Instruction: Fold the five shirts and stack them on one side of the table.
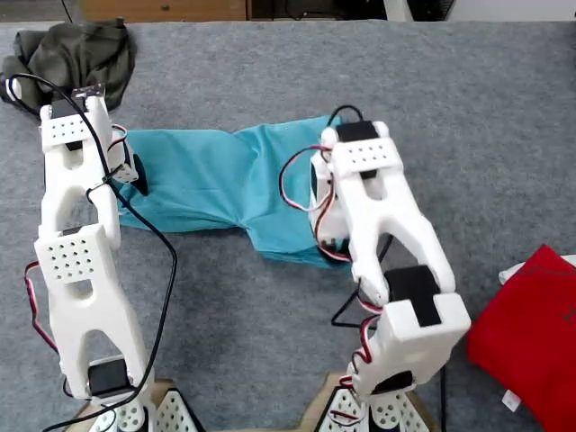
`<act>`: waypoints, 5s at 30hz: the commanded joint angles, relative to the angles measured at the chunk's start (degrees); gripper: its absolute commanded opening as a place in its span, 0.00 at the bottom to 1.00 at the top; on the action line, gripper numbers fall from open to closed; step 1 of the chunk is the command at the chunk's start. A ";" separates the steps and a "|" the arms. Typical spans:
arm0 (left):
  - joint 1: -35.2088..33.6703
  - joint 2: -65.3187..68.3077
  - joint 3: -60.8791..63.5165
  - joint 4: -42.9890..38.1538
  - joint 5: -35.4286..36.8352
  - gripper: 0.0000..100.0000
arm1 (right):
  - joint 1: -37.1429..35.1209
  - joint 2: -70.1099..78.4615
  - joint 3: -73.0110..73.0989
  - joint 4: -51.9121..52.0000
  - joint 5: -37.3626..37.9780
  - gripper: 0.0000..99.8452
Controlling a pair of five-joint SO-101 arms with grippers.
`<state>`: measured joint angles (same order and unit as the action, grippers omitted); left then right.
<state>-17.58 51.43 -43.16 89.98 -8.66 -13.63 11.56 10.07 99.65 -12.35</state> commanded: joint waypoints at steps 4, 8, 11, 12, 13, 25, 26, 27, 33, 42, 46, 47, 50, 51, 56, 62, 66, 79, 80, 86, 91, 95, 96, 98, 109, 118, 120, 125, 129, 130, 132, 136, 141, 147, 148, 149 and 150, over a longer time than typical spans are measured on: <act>0.35 0.13 -1.41 -0.53 -0.62 0.21 | 0.48 -6.81 2.95 -6.68 1.23 0.04; 0.26 0.13 -1.41 -0.53 -0.62 0.21 | 0.48 -7.87 2.68 -9.32 -2.20 0.14; 0.26 0.13 -1.58 -0.53 -0.62 0.21 | 0.57 -7.87 0.75 -11.34 -2.02 0.17; 0.26 0.13 -1.58 -0.62 -0.53 0.21 | 0.92 -7.78 -0.66 -13.27 -2.02 0.17; 0.26 0.13 -1.67 -0.62 -0.35 0.21 | 1.71 -7.78 -2.33 -15.56 -2.02 0.16; 0.53 -0.31 -1.67 -0.97 -0.26 0.21 | 3.30 9.80 -23.87 -52.22 -2.37 0.08; 0.53 -0.31 -1.67 -1.05 -0.35 0.21 | 3.30 13.49 -27.12 -52.04 -2.46 0.08; 0.53 -0.31 -1.67 -1.05 -0.35 0.21 | 3.30 17.19 -30.64 -51.43 -2.46 0.08; 0.62 -0.04 -1.76 -2.46 -0.26 0.21 | 4.53 33.19 -56.66 -36.40 -6.24 0.08; 1.32 0.04 -1.76 -2.55 -0.44 0.21 | 4.00 49.71 -92.53 -12.57 -7.74 0.08; 1.32 0.04 -1.76 -2.55 -0.44 0.21 | 2.95 53.23 -100.97 -2.73 -7.74 0.08; 1.32 0.04 -1.76 -2.55 -0.44 0.21 | 2.77 53.67 -101.67 -0.18 -7.74 0.08; 1.32 0.04 -1.67 -2.37 -0.44 0.21 | 2.68 53.85 -101.05 2.55 -7.82 0.08; 1.32 0.04 -1.67 -2.37 -0.44 0.21 | 3.03 53.67 -100.26 2.55 -7.82 0.08; 1.23 0.04 -1.67 -2.37 -0.44 0.21 | 2.33 50.59 -93.41 2.64 -7.82 0.08; 1.14 0.04 -1.67 -2.46 -0.26 0.21 | 1.98 48.57 -85.93 0.62 -7.74 0.21; 1.14 0.04 -1.67 -2.55 -0.26 0.21 | 1.63 48.57 -86.29 -1.41 -7.56 0.32; 1.14 0.04 -1.67 -2.46 -0.44 0.21 | 2.59 52.09 -88.75 -10.11 -4.92 0.07; 1.14 0.04 -1.67 -2.46 -0.44 0.21 | 2.68 52.70 -89.10 -10.46 -4.92 0.07; 1.14 0.04 -1.67 -2.46 -0.53 0.21 | 4.26 53.32 -89.19 -10.64 -4.92 0.06; 1.14 0.04 -1.67 -2.37 -0.53 0.21 | 6.55 53.49 -92.70 -10.46 -4.84 0.01; 1.14 0.04 -1.67 -2.37 -0.53 0.21 | 7.78 53.49 -94.20 -10.99 -4.84 0.01; 1.14 0.04 -1.67 -2.37 -0.53 0.21 | 8.04 53.41 -94.20 -11.43 -4.84 0.01; 1.14 0.04 -1.67 -2.37 -0.53 0.21 | 8.66 53.41 -94.20 -13.01 -4.84 0.01; 1.14 0.04 -1.67 -2.37 -0.53 0.21 | 9.71 53.32 -94.11 -16.00 -4.75 0.01; 1.14 0.04 -1.67 -2.37 -0.53 0.21 | 9.71 53.23 -94.73 -7.91 -0.88 0.25; 1.14 0.04 -1.67 -2.46 -0.53 0.21 | 9.80 53.23 -97.45 -5.01 -0.88 0.26; 1.14 0.04 -1.67 -2.55 -0.26 0.21 | 8.31 52.97 -103.69 2.81 0.26 0.26; 1.14 0.04 -1.67 -2.55 -0.26 0.21 | 5.85 47.34 -93.14 2.90 5.89 0.26; 1.14 0.04 -1.67 -2.55 -0.26 0.21 | 5.05 44.62 -88.04 2.90 7.47 0.26; 1.14 0.04 -1.67 -2.55 -0.26 0.21 | 3.47 37.85 -76.18 2.81 11.52 0.26; 1.23 0.04 -1.41 -2.29 -0.53 0.21 | 0.57 22.29 -50.95 2.64 22.07 0.26; 1.41 -0.13 -1.23 -2.29 -0.53 0.21 | -3.21 7.43 -28.00 2.20 38.42 0.27; 1.49 -0.22 -1.14 -2.29 -0.53 0.21 | -5.05 0.40 -14.90 -1.76 54.07 0.27; 1.49 -0.22 -1.14 -2.29 -0.53 0.21 | -5.41 -0.40 -13.49 -1.67 56.18 0.27; 1.49 -0.22 -1.14 -2.29 -0.53 0.21 | -5.93 -1.01 -12.18 -1.58 57.85 0.27; 1.49 -0.22 -1.14 -2.29 -0.53 0.21 | -6.29 -1.71 -10.95 -1.58 59.25 0.27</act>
<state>-17.32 51.43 -43.16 89.19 -8.84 -18.55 15.16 -3.82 98.68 42.07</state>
